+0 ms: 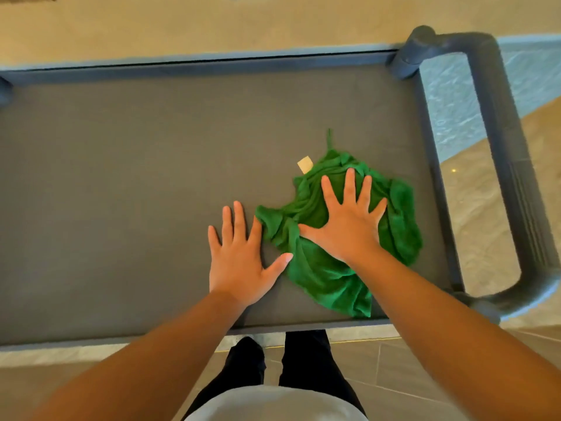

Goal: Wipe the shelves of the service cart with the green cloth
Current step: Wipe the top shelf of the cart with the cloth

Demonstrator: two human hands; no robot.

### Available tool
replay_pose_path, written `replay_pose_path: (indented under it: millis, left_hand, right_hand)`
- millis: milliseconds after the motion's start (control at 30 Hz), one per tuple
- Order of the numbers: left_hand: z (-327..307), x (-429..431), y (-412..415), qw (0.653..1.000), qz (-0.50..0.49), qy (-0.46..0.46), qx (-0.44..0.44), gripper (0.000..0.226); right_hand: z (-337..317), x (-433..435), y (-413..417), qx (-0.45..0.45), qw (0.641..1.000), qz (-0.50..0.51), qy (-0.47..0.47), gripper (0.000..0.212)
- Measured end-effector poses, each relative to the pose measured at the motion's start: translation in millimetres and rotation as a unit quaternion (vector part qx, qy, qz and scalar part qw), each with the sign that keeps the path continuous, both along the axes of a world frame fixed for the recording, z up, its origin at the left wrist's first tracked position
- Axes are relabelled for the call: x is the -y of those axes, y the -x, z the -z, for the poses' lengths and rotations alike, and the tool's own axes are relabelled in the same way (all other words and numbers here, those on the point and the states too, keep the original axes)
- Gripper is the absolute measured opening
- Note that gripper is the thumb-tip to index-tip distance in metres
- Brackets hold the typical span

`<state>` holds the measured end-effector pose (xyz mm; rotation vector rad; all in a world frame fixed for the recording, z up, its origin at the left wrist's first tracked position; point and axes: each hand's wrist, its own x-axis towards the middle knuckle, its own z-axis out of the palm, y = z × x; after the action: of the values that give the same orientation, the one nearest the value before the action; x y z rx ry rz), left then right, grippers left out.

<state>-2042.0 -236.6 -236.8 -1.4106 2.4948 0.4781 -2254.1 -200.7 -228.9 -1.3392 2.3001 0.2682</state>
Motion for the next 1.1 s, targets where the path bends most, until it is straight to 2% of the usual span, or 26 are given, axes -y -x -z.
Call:
replay_pose_path:
  millis: [267, 533, 733, 833, 967, 1100]
  left_hand:
    - [2.1, 1.6, 0.0, 1.0, -0.005, -0.002, 0.008, 0.099]
    - [8.4, 0.3, -1.1, 1.0, -0.006, 0.025, 0.004, 0.095]
    - [10.4, 0.2, 2.7, 0.999, -0.018, 0.042, 0.002, 0.092]
    - [10.4, 1.1, 3.7, 0.999, -0.026, 0.041, 0.009, 0.091]
    - [9.7, 1.1, 3.2, 0.999, -0.025, 0.042, 0.016, 0.092]
    - [8.2, 0.7, 3.4, 0.999, -0.025, 0.037, 0.021, 0.094]
  right_hand:
    - [9.3, 106.9, 51.7, -0.043, 0.997, -0.02, 0.062, 0.105]
    - [5.4, 173.5, 114.4, -0.032, 0.995, -0.052, 0.08, 0.101]
    - [5.5, 168.4, 138.4, -0.034, 0.992, -0.074, 0.096, 0.095]
    - [2.4, 154.9, 145.9, -0.037, 0.994, -0.038, 0.094, 0.1]
    - [7.9, 117.2, 114.3, -0.047, 0.995, -0.014, 0.09, 0.107]
    - [5.6, 69.8, 68.2, -0.044, 0.996, -0.049, 0.063, 0.108]
